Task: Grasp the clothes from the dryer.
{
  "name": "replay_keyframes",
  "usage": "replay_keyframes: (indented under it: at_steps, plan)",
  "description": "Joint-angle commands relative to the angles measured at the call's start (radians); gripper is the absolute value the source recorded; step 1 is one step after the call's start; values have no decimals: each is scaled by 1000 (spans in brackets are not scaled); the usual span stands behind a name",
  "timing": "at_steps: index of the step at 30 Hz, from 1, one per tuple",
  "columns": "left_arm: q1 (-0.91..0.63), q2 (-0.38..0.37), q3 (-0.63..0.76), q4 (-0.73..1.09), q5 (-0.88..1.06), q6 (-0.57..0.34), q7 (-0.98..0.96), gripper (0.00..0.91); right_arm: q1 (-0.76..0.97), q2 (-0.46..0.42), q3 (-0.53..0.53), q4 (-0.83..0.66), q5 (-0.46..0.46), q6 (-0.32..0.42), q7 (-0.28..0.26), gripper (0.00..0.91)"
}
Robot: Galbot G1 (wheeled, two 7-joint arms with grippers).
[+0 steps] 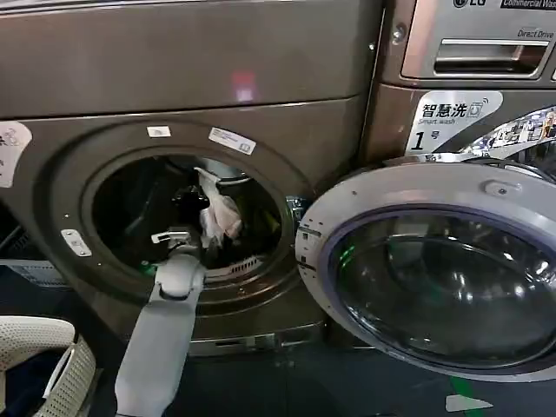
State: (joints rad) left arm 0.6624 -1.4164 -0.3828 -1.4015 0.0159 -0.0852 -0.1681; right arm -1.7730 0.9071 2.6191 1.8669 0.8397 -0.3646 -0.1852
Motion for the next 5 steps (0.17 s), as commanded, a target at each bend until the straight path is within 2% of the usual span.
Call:
replay_keyframes:
  at_steps: [1,5]
  plan:
    - [-1,5,2,-6,-7,7,6,0,-7,0,12,-4,-4,1,-13,907]
    - [-5,7,3,-5,-10,9,6,0,-9,0,16,-2,-9,-1,-14,907]
